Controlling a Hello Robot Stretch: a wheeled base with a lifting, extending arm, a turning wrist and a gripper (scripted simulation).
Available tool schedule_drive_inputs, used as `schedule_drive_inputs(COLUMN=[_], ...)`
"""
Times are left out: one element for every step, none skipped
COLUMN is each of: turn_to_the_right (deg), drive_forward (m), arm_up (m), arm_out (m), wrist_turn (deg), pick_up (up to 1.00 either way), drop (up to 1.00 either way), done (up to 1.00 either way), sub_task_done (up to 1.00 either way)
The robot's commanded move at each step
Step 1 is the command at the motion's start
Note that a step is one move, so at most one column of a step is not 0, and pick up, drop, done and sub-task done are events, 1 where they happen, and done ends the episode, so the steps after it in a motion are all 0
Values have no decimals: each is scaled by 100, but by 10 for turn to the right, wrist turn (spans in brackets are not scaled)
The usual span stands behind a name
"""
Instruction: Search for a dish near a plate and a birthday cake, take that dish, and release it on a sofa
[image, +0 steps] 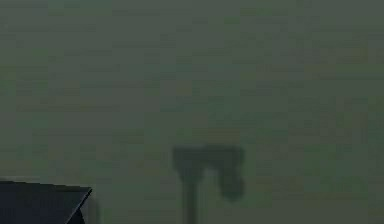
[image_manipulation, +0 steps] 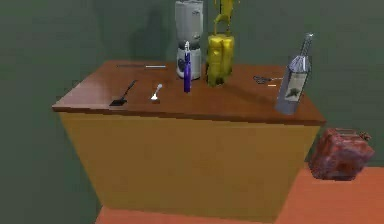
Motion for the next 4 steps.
schedule_drive_inputs(turn_to_the_right=[-450, -450, -450, -450], drive_forward=[0, 0, 0, 0], arm_up=[0, 0, 0, 0], arm_out=[0, 0, 0, 0], wrist_turn=[0, 0, 0, 0], pick_up=[0, 0, 0, 0], drop=[0, 0, 0, 0], done=[0, 0, 0, 0], sub_task_done=[0, 0, 0, 0])
